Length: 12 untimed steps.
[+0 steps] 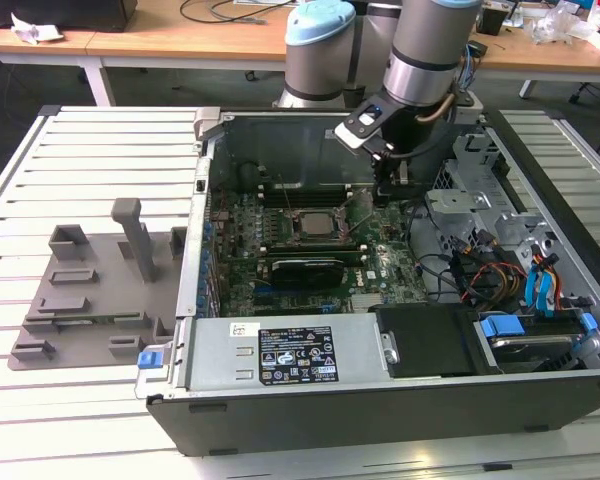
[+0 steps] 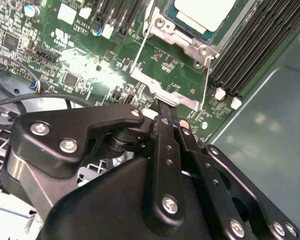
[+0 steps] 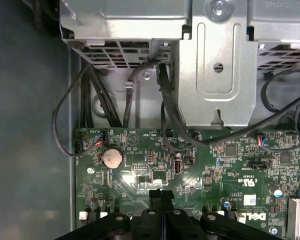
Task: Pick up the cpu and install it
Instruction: 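Close the cpu cover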
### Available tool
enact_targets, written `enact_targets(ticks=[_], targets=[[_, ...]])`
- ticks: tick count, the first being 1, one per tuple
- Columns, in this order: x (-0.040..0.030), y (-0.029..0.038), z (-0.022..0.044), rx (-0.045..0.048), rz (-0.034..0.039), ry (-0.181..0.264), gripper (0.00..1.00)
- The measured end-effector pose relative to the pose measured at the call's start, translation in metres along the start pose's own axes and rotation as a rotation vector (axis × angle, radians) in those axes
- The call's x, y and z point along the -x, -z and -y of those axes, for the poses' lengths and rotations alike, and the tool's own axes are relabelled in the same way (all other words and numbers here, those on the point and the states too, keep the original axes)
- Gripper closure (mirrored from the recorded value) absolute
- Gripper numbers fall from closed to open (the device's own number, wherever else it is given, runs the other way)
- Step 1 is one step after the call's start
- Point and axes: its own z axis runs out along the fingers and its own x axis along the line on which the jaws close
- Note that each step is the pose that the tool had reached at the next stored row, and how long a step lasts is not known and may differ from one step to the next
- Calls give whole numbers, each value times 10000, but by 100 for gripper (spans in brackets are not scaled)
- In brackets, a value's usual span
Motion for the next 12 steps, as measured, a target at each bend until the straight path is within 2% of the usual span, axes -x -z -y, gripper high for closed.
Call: enact_targets(ticks=[6, 12], targets=[[-1, -4, 115, 0, 0, 0, 89], [-1, -10, 314, 2, 0, 1, 89]])
